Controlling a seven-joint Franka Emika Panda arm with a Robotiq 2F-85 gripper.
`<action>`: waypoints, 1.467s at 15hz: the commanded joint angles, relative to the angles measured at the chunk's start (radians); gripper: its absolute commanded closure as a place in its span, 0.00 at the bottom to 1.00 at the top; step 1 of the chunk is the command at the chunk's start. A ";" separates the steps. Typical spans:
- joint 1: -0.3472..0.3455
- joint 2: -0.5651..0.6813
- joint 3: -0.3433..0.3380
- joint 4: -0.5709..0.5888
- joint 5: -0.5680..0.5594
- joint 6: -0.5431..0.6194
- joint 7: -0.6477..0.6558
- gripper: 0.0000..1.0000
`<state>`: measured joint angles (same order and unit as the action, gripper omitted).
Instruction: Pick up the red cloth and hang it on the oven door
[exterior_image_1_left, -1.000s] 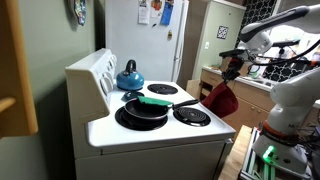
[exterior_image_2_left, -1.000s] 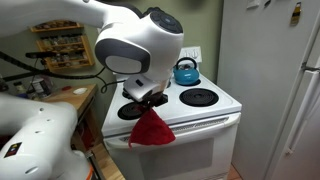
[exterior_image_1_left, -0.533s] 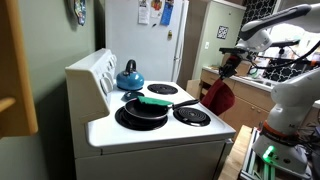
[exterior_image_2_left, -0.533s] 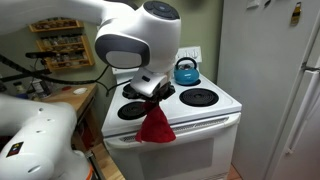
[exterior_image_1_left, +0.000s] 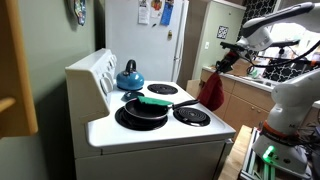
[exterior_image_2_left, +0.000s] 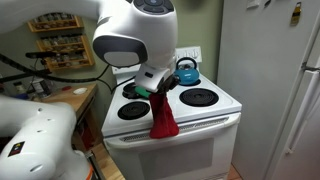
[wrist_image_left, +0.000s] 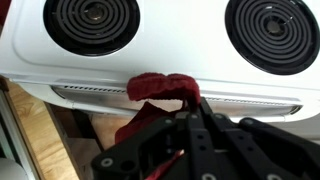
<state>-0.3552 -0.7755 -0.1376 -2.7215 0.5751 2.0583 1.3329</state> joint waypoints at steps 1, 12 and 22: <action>0.017 0.011 -0.013 -0.006 0.074 0.059 -0.007 0.99; 0.012 0.154 -0.023 -0.004 0.226 0.070 -0.004 0.99; 0.000 0.206 -0.017 0.001 0.212 0.061 0.001 0.96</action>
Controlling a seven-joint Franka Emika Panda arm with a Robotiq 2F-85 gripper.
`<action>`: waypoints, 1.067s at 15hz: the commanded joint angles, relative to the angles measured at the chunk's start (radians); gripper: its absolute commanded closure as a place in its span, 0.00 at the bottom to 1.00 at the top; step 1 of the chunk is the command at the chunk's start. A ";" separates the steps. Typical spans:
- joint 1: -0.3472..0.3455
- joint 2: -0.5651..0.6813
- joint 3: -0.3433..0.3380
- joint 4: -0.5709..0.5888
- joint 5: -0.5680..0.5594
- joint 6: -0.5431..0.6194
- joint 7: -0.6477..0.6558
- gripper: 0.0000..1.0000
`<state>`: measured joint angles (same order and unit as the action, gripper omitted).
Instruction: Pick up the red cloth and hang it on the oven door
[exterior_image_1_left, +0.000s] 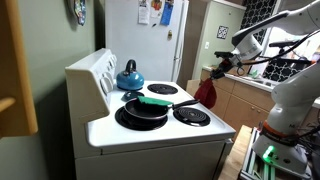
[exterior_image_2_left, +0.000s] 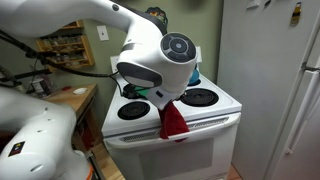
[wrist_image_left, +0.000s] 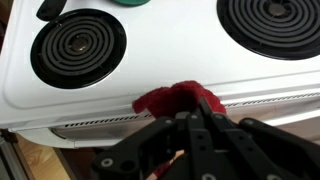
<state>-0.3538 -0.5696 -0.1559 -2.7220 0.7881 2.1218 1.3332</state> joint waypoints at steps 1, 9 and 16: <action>-0.002 -0.001 0.001 0.002 -0.001 -0.003 0.001 0.96; 0.010 0.051 -0.011 0.008 0.024 0.009 -0.027 0.99; -0.007 0.159 -0.013 0.010 -0.030 0.014 -0.036 0.99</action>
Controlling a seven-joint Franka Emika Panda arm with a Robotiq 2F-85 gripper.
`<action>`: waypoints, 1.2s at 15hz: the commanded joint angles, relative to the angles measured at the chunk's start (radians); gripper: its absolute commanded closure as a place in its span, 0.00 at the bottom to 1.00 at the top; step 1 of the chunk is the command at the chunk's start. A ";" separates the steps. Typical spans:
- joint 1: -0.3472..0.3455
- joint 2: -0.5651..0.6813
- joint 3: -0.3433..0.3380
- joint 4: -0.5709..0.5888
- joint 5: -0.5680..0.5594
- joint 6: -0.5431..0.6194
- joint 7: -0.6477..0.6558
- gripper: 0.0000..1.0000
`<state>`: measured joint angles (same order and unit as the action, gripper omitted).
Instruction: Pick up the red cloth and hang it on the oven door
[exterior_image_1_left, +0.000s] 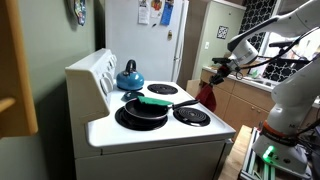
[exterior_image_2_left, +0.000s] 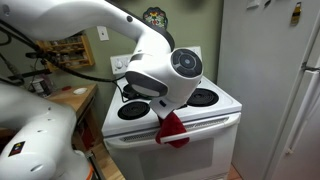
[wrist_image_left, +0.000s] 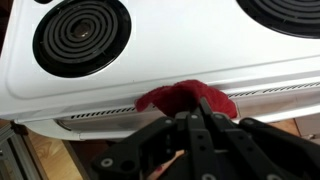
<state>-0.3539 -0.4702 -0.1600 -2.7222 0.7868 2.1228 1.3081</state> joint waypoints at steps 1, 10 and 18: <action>0.003 0.016 -0.005 0.001 -0.009 0.001 0.002 0.99; 0.004 0.026 -0.005 0.003 -0.010 0.002 0.002 0.96; -0.046 0.124 -0.037 0.031 -0.164 -0.017 0.078 0.99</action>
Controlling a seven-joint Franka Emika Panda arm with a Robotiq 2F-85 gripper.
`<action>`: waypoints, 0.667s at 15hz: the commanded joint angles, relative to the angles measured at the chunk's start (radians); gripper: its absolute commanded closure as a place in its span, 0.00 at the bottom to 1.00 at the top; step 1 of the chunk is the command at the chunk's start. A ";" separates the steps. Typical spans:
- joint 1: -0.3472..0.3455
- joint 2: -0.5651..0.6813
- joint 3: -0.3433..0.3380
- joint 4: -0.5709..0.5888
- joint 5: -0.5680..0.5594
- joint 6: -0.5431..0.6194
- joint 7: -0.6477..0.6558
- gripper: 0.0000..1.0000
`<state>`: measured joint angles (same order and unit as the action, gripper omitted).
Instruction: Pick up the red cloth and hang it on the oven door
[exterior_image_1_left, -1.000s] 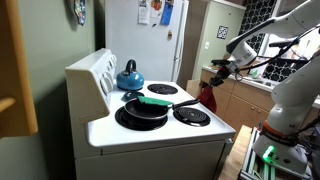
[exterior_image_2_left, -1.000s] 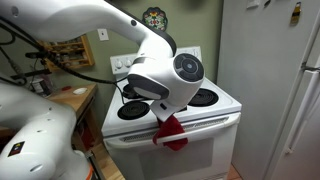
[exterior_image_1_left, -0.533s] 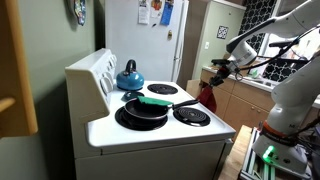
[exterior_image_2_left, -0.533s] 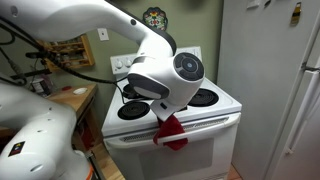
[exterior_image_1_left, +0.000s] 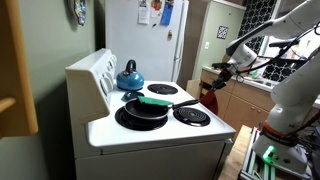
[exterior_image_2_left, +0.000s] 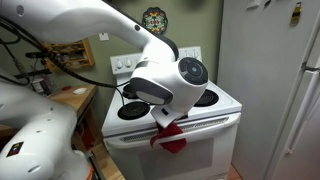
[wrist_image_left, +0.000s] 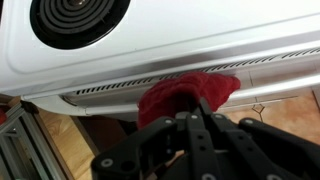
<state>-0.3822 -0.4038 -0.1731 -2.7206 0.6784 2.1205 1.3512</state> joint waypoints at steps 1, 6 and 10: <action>-0.025 0.075 -0.029 0.035 -0.080 -0.012 0.047 0.99; -0.024 0.191 -0.057 0.071 -0.147 0.057 0.075 0.99; 0.006 0.274 -0.057 0.093 -0.140 0.152 0.072 0.99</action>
<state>-0.4062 -0.2041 -0.2170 -2.6589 0.5565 2.2195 1.4066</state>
